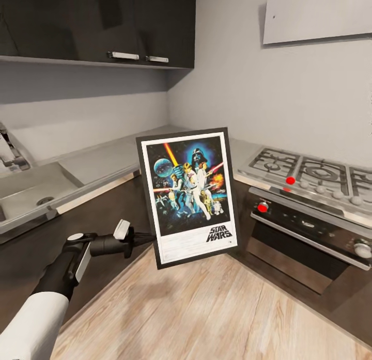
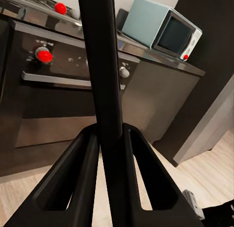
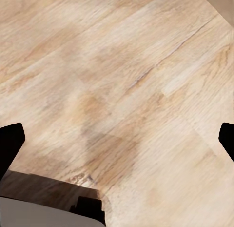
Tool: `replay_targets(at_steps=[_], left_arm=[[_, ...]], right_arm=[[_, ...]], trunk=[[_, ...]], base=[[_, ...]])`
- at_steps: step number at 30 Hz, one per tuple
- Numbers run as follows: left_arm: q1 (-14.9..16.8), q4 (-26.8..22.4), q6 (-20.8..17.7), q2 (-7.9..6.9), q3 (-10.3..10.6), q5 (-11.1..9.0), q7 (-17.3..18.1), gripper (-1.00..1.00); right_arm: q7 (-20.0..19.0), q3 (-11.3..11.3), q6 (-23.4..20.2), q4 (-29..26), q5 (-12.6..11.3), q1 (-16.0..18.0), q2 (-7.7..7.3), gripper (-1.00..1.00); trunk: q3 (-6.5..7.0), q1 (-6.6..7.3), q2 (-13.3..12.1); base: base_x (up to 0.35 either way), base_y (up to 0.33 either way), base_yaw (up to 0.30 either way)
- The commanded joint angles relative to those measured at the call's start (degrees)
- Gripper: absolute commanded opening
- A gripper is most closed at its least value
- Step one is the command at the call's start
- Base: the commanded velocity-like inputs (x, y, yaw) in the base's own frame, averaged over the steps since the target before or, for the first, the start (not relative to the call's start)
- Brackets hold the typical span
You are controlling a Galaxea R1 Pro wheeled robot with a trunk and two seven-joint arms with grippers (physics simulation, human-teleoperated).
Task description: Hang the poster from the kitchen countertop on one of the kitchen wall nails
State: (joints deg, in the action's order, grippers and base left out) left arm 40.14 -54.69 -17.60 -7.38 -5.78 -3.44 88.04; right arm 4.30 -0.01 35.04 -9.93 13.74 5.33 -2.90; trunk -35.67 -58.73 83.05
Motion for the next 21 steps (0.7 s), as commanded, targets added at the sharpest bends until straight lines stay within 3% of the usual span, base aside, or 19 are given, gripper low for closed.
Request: replay_targets(at_steps=[1, 21], left_arm=[[0.03, 0.1, -0.42, -0.01, -0.01, -0.05, 0.12, -1.0], [0.03, 0.37, -0.42, -0.09, -0.1, 0.18, 1.96, -1.0]], right_arm=[[0.45, 0.01, 0.11, 0.06, 0.59, 0.03, 0.0, 1.0], [0.53, 0.01, 0.09, 0.04, 0.59, 0.03, 0.0, 1.0]], trunk=[[0.05, 0.0, 0.02], [1.92, 0.0, 0.02]], base=[[0.0, 0.0, 0.0], [0.0, 0.0, 0.0]])
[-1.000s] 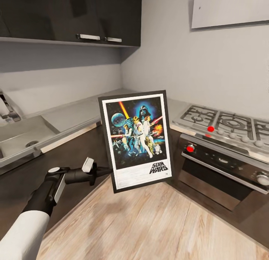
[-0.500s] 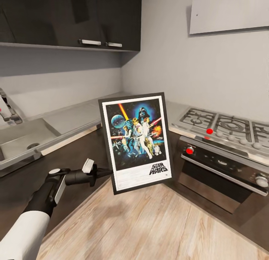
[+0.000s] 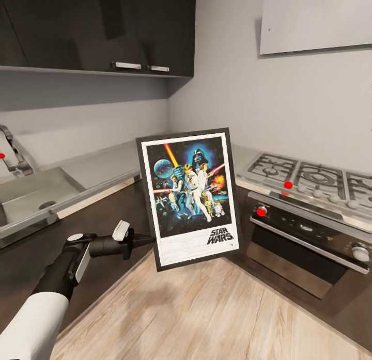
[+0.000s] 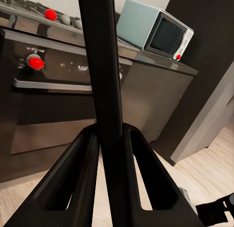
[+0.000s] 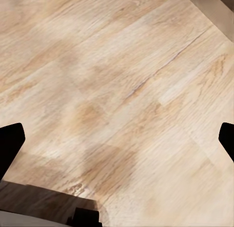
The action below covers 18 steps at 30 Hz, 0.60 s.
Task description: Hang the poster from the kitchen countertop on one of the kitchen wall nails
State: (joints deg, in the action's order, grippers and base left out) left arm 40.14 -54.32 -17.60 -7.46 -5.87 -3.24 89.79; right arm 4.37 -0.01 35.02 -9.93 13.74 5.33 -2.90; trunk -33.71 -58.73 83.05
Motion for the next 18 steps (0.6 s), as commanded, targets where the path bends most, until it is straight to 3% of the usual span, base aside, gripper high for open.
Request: replay_targets(at_steps=[1, 14, 18], left_arm=[[0.03, 0.0, -0.39, -0.01, -0.01, 0.0, 0.21, -1.0], [0.03, -0.02, -0.19, -0.07, -0.01, 0.15, 0.21, -1.0], [0.03, 0.04, 1.71, -0.3, -0.01, 0.2, 0.21, -1.0]], right_arm=[[0.46, 0.01, 0.12, 0.02, 0.59, 0.03, 0.0, 1.0], [0.47, 0.01, 0.22, 0.0, 0.51, 0.03, -0.09, 1.0], [0.47, 0.01, 0.22, 0.0, 0.5, 0.03, -0.09, 1.0]], trunk=[[0.04, 0.0, 0.03], [1.26, 0.0, 0.03], [1.63, 0.0, 0.03]], base=[[0.0, 0.0, 0.0], [0.0, 0.0, 0.0], [0.0, 0.0, 0.0]])
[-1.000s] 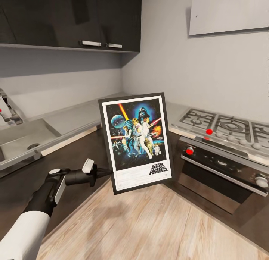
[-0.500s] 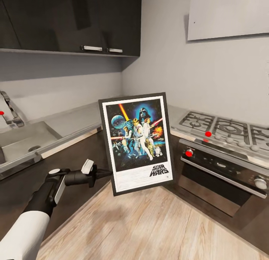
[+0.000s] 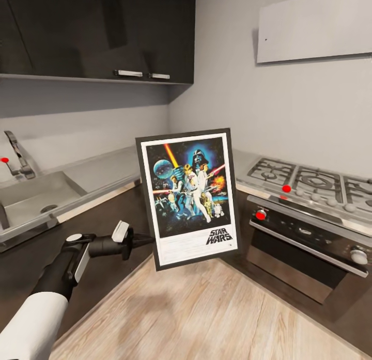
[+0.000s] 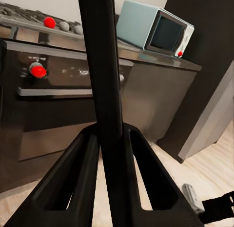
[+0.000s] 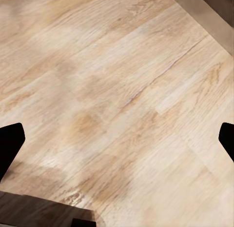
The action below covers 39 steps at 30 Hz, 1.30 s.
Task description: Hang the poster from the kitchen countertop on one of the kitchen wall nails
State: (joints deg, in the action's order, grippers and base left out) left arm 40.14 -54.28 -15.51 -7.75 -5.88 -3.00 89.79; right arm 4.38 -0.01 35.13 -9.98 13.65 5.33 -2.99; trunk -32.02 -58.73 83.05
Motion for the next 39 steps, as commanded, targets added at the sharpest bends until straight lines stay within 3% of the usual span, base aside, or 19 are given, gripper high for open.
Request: replay_targets(at_steps=[1, 13, 27, 39], left_arm=[[0.03, 0.01, 0.14, -0.13, -0.01, -0.02, 0.21, -1.0], [0.03, 3.17, 8.0, -3.18, -0.01, -0.13, 0.21, -1.0], [0.03, 3.39, 8.56, -4.41, -0.01, -0.4, 0.21, -1.0], [0.03, 2.99, 8.31, -4.54, -0.01, -0.51, 0.21, -1.0]], right_arm=[[0.46, 0.01, 0.11, 0.04, 0.61, 0.04, 0.0, 1.0], [0.46, 0.01, 0.06, 0.04, 0.61, 0.04, 0.0, 1.0], [0.46, 0.01, 0.04, 0.04, 0.6, 0.04, -0.08, 1.0], [0.06, 0.08, 0.09, -1.83, -0.14, 0.19, -2.28, 1.0]], trunk=[[0.04, 0.0, 0.03], [1.12, 0.0, 0.03], [1.93, 0.0, 0.03], [1.95, 0.0, 0.03]], base=[[0.0, 0.0, 0.0], [0.0, 0.0, 0.0], [0.0, 0.0, 0.0], [0.0, 0.0, 0.0]])
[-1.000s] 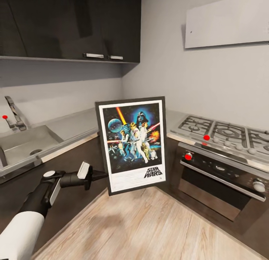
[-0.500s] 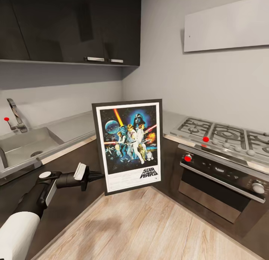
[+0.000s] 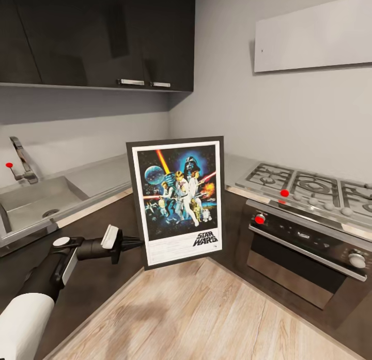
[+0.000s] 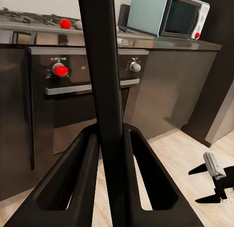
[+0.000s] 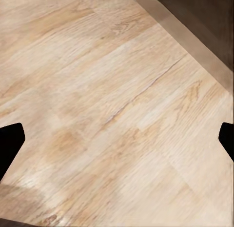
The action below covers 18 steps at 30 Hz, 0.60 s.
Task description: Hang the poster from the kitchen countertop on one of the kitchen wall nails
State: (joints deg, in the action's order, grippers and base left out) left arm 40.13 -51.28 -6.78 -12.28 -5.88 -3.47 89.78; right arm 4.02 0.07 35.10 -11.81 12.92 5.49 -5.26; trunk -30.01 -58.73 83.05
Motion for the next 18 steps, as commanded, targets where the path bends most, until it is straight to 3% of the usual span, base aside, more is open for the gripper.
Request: replay_targets(at_steps=[1, 7, 9, 15, 18], left_arm=[[0.03, -0.03, -0.42, -0.01, -0.01, -0.04, 0.22, -1.0], [0.03, -0.12, -0.43, -0.02, -0.01, -0.06, 0.22, -1.0], [0.03, -0.08, -0.43, -0.06, -0.01, -0.05, 0.22, -1.0], [0.03, -0.05, -0.43, -1.35, -0.01, -0.06, 0.22, -1.0], [0.03, -0.05, -0.43, -1.7, -0.01, -0.08, 0.22, -1.0]], right_arm=[[0.37, 0.0, 0.09, -0.86, 0.55, 0.05, -0.06, 1.0], [-3.82, 0.01, -1.55, -9.15, 0.11, 1.11, -1.52, 1.0], [-10.34, 0.01, -7.81, -13.36, -0.32, 3.17, -2.03, 1.0], [-18.87, 0.14, -18.97, -19.93, -0.49, 8.07, -3.46, 1.0], [-24.04, 0.34, -23.29, -21.32, -1.44, 12.98, -5.49, 1.0]], trunk=[[-0.06, 0.0, 0.03], [-0.06, 0.0, 0.03], [-0.06, 0.0, 0.03], [-0.06, 0.0, 0.03], [-0.06, 0.0, 0.03]], base=[[0.0, 0.0, 0.0], [0.0, 0.0, 0.0], [0.0, 0.0, 0.0], [0.0, 0.0, 0.0], [0.0, 0.0, 0.0]])
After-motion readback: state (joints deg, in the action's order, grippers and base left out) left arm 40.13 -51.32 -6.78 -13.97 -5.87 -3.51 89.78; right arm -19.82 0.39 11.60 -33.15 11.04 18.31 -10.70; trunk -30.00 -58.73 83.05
